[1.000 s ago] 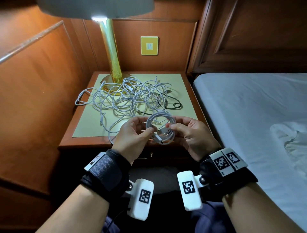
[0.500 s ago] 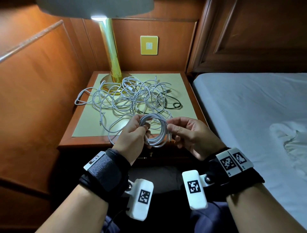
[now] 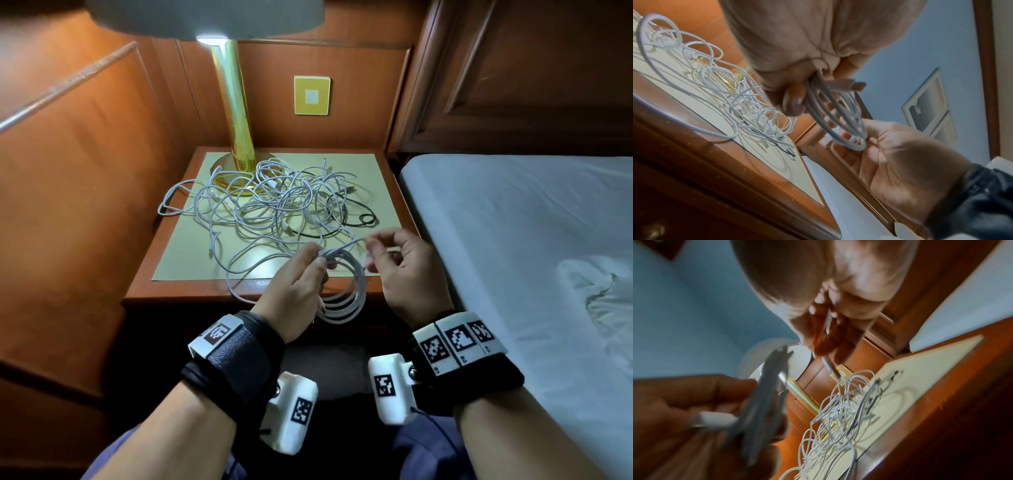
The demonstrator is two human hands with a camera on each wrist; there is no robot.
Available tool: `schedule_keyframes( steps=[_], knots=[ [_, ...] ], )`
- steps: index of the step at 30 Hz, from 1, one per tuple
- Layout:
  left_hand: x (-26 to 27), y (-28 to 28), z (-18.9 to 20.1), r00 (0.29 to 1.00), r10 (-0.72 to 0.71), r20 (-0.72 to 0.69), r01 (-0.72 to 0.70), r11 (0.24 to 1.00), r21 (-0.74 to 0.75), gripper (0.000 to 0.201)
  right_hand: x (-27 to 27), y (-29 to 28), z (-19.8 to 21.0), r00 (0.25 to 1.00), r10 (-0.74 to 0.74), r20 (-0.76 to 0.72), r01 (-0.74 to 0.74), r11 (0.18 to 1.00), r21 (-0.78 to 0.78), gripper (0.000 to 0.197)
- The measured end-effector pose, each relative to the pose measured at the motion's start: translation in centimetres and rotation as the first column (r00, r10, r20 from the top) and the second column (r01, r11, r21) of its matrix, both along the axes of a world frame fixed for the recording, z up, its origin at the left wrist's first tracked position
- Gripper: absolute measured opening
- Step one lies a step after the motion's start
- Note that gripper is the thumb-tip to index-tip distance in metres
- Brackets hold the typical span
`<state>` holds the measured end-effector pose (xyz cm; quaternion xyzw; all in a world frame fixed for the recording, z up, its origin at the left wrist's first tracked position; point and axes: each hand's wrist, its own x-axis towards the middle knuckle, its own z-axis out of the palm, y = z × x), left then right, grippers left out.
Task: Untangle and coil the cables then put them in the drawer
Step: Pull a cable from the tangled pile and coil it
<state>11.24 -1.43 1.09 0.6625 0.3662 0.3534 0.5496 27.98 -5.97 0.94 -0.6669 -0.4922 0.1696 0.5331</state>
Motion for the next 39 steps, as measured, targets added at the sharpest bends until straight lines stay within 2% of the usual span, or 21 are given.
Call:
schedule_keyframes(
  steps=[2,3,5,7,8,10,12,17,19,21,24,25,26,28,30,34,36,37,39],
  knots=[
    [-0.1,0.0,-0.1,0.999,0.006,-0.044,-0.003,0.997,0.076,0.028,-0.7,0.4,-0.7,0.964,0.078,-0.256,-0.124,0.978,-0.168,0.015],
    [-0.2,0.1,-0.1,0.999,0.013,-0.052,-0.007,0.994,0.105,0.023,-1.0,0.5,-0.7,0.918,0.105,-0.381,-0.186,0.965,-0.183,0.018],
    [-0.2,0.2,0.0,0.998,0.026,-0.049,-0.021,0.994,0.105,0.012,-1.7,0.4,0.0,0.777,0.135,-0.615,-0.271,0.953,-0.133,0.024],
    [-0.2,-0.1,0.2,0.999,0.007,-0.039,-0.004,0.996,0.084,0.018,-2.0,0.2,0.7,0.644,0.163,-0.747,-0.316,0.947,-0.066,0.028],
    [-0.2,-0.1,0.1,0.999,-0.006,-0.044,0.01,0.997,0.081,0.021,-2.2,0.1,0.8,0.637,0.187,-0.748,-0.331,0.942,-0.047,0.03],
    [-0.3,-0.1,-0.2,0.998,-0.039,-0.055,0.043,0.996,0.077,0.03,-2.3,0.0,0.4,0.735,0.218,-0.642,-0.322,0.945,-0.048,0.034],
    [-0.2,0.0,-0.4,0.997,-0.045,-0.061,0.049,0.996,0.074,0.036,-2.3,0.1,-0.1,0.801,0.195,-0.566,-0.27,0.962,-0.05,0.026],
    [-0.3,0.2,-0.1,0.996,0.059,0.068,-0.063,0.996,0.065,0.026,-2.0,0.5,0.3,0.727,0.228,-0.648,-0.262,0.964,0.045,0.017],
    [-0.6,0.3,0.3,0.993,0.057,0.103,-0.062,0.997,0.053,0.021,-2.0,0.5,0.5,0.734,0.235,-0.638,-0.255,0.965,0.062,0.013],
    [-1.0,0.5,0.7,0.986,0.042,0.162,-0.04,0.999,-0.011,0.02,-2.1,0.5,0.6,0.734,0.249,-0.632,-0.27,0.961,0.064,0.021],
    [-1.8,1.0,0.8,0.954,0.053,0.295,-0.008,0.988,-0.152,0.017,-2.4,0.1,1.2,0.637,0.328,-0.698,-0.384,0.92,0.082,0.026],
    [-2.0,1.0,0.7,0.945,0.068,0.32,-0.01,0.984,-0.179,0.016,-2.4,0.0,1.4,0.634,0.354,-0.688,-0.419,0.904,0.08,0.023],
    [-2.0,1.1,0.6,0.939,0.083,0.334,-0.018,0.981,-0.191,0.015,-2.4,-0.1,1.4,0.678,0.374,-0.633,-0.442,0.895,0.056,0.018],
    [-1.9,1.1,0.4,0.933,0.114,0.342,-0.051,0.981,-0.187,0.014,-1.9,-0.2,1.1,0.835,0.384,-0.393,-0.434,0.9,-0.041,0.011],
    [-1.6,1.0,0.4,0.931,0.145,0.336,-0.096,0.983,-0.157,0.016,-1.5,-0.2,0.7,0.916,0.361,-0.175,-0.385,0.914,-0.129,0.015],
    [-1.3,0.8,0.7,0.925,0.142,0.353,-0.106,0.987,-0.12,0.019,-1.3,-0.1,0.5,0.968,0.241,-0.073,-0.25,0.955,-0.157,0.017],
    [-1.3,0.8,0.7,0.918,0.153,0.366,-0.12,0.986,-0.112,0.019,-1.6,-0.2,0.5,0.966,0.255,-0.049,-0.259,0.939,-0.226,0.01],
    [-1.4,0.9,0.6,0.919,0.158,0.361,-0.132,0.987,-0.096,0.019,-1.9,-0.2,0.5,0.957,0.284,-0.057,-0.289,0.918,-0.272,0.011],
    [-1.6,1.1,0.6,0.943,0.153,0.296,-0.156,0.988,-0.013,0.02,-2.4,-0.3,0.3,0.926,0.319,-0.203,-0.372,0.865,-0.337,0.012]
  ],
)
